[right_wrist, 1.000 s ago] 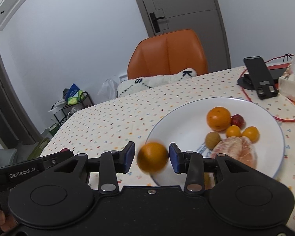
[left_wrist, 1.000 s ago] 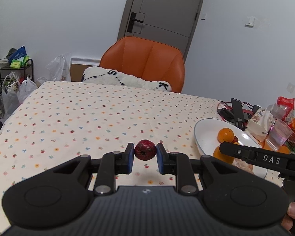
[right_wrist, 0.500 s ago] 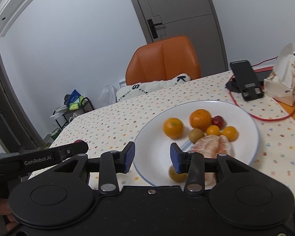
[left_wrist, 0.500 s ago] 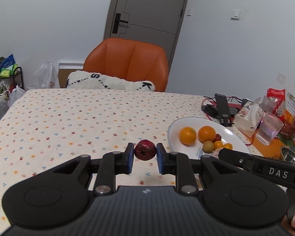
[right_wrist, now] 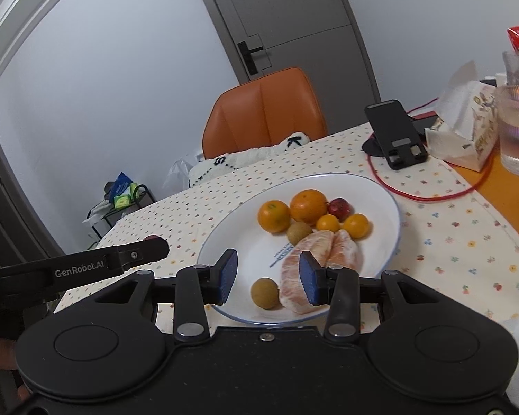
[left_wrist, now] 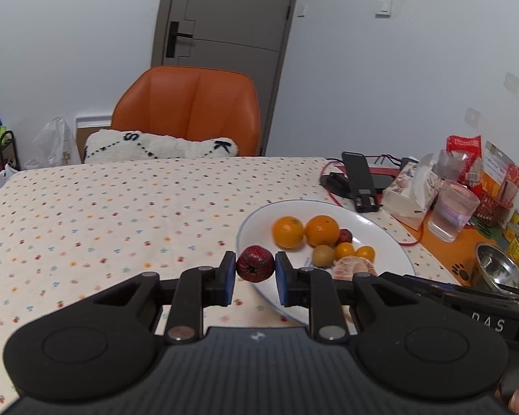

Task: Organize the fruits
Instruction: 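Carry the red plum and orange over the white plate, then lower the plum and orange onto the plate and open both tools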

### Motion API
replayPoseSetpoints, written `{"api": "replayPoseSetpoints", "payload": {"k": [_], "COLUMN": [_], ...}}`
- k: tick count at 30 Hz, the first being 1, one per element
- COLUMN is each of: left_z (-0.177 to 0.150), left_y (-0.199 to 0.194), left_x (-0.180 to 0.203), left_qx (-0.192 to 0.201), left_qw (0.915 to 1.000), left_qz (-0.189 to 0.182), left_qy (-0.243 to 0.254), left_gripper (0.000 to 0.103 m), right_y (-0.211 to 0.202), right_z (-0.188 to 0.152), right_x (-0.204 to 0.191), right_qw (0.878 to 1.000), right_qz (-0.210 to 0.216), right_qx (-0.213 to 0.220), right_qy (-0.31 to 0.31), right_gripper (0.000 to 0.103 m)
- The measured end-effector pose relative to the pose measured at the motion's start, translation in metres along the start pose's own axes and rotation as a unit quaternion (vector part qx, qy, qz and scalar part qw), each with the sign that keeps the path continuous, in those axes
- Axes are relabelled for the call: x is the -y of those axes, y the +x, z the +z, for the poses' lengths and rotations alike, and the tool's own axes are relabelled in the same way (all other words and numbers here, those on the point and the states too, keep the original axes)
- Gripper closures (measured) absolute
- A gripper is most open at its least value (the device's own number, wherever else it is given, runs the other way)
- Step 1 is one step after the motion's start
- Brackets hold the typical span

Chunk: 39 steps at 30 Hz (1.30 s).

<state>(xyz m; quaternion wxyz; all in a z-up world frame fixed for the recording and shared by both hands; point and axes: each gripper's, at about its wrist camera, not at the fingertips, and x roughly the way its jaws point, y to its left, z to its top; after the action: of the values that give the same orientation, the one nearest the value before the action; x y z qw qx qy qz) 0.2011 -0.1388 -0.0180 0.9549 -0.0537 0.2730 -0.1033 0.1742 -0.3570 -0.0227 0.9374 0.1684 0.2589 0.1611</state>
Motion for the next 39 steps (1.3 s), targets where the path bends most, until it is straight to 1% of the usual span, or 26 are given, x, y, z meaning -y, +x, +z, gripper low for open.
{"api": "replayPoseSetpoints", "payload": {"k": [5,8,11,16,19,21,22,23,24,25,27,30,33,35,39], "left_z": [0.004,0.007,0.008,0.005,0.003,0.003,0.002,0.002,0.002,0.002,0.002,0.000,-0.001,-0.003,-0.006], "left_y": [0.008,0.012,0.013,0.011,0.008,0.004,0.001,-0.002,-0.004,-0.007,-0.013,-0.021,-0.029,-0.033,-0.044], "left_x": [0.014,0.019,0.020,0.012,0.008,0.005,0.004,0.002,0.001,0.000,-0.003,-0.008,-0.012,-0.015,-0.021], "left_qx": [-0.003,-0.007,-0.008,-0.017,-0.022,-0.021,-0.018,-0.016,-0.014,-0.012,-0.010,-0.005,-0.004,-0.004,-0.001], "left_qw": [0.9999,0.9998,0.9999,0.9998,0.9997,0.9997,0.9997,0.9997,0.9997,0.9996,0.9995,0.9994,0.9992,0.9990,0.9985], "left_qz": [-0.012,-0.017,-0.010,0.000,0.008,0.009,0.011,0.013,0.015,0.018,0.022,0.025,0.029,0.032,0.042], "left_qy": [0.012,0.009,0.002,-0.008,-0.011,-0.014,-0.014,-0.015,-0.016,-0.017,-0.020,-0.024,-0.028,-0.031,-0.036], "left_gripper": [0.081,0.080,0.076,0.075,0.067,0.057,0.054,0.048,0.043,0.040,0.031,0.025,0.023,0.021,0.017], "right_y": [-0.006,-0.007,-0.007,-0.005,-0.004,-0.005,-0.006,-0.007,-0.008,-0.009,-0.011,-0.013,-0.017,-0.020,-0.025], "right_z": [-0.002,-0.002,-0.005,-0.007,-0.009,-0.010,-0.010,-0.009,-0.009,-0.009,-0.010,-0.011,-0.010,-0.010,-0.010], "right_x": [0.009,0.012,0.013,0.016,0.013,0.010,0.008,0.006,0.004,0.003,0.000,-0.004,-0.009,-0.012,-0.017], "right_qw": [1.000,1.000,1.000,1.000,1.000,1.000,1.000,1.000,1.000,1.000,1.000,1.000,1.000,1.000,1.000], "right_qz": [-0.006,-0.008,-0.007,-0.004,-0.002,0.000,0.001,0.002,0.003,0.003,0.005,0.006,0.007,0.006,0.006], "right_qx": [0.005,0.005,0.004,-0.001,-0.003,-0.003,-0.002,-0.001,0.000,0.000,0.000,0.000,0.000,0.003,0.005], "right_qy": [0.011,0.015,0.018,0.025,0.025,0.023,0.022,0.021,0.020,0.020,0.018,0.016,0.013,0.010,0.006], "right_gripper": [0.062,0.062,0.062,0.062,0.060,0.056,0.055,0.053,0.052,0.052,0.051,0.048,0.045,0.040,0.037]}}
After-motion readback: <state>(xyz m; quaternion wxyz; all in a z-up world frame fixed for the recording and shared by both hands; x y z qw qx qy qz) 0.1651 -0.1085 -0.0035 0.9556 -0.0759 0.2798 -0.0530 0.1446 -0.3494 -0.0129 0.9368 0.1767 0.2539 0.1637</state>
